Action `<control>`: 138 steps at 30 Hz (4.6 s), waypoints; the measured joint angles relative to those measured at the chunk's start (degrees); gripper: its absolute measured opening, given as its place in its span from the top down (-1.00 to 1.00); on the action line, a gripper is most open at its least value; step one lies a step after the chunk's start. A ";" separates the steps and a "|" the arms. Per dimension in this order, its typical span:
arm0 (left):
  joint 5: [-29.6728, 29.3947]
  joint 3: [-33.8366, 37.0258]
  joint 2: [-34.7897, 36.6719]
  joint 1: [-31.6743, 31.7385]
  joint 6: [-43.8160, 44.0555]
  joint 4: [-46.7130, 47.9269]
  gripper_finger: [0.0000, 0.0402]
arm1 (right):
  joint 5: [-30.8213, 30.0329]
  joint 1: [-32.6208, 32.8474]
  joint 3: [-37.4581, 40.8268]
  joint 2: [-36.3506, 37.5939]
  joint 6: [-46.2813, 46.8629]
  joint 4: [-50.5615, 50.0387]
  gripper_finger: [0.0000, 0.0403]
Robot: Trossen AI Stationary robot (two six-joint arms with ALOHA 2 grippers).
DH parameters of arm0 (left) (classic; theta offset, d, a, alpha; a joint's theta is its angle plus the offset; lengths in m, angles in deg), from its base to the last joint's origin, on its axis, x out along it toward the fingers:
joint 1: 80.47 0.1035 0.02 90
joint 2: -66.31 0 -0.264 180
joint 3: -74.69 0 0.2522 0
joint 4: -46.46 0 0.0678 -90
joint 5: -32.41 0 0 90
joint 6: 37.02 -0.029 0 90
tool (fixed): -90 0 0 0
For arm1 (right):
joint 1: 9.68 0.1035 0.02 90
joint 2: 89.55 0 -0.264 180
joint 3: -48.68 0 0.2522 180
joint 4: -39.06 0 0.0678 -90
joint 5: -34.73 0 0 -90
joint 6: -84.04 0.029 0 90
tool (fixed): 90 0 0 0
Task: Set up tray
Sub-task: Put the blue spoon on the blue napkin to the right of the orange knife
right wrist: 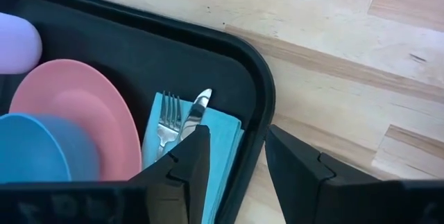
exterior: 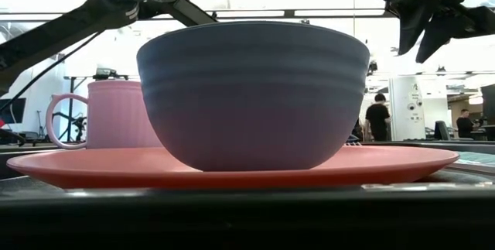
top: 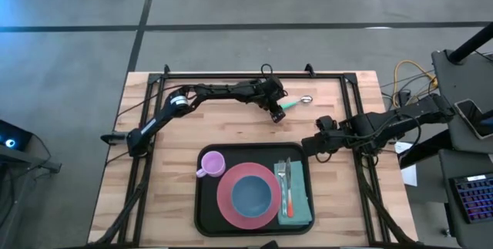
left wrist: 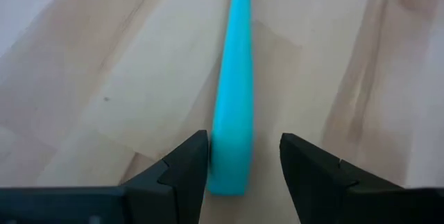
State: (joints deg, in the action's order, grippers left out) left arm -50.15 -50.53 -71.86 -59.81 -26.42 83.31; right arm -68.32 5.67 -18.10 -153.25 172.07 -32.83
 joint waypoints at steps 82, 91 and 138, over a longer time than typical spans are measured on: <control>22.90 25.57 37.80 -0.80 24.46 -27.81 0.68 | -41.23 -1.64 14.15 17.34 -31.05 57.36 0.21; 29.33 45.71 42.07 0.24 51.03 -74.35 0.68 | -34.99 -1.77 14.21 15.80 -44.56 66.87 0.16; 38.92 46.14 36.94 -0.79 64.98 -98.43 0.68 | -6.02 -15.98 1.24 -3.30 -58.88 90.01 0.16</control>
State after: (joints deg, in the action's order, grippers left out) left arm -11.24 -4.39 -34.92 -60.59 38.56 -15.12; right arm -74.34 -10.31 -16.86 -156.54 113.19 57.18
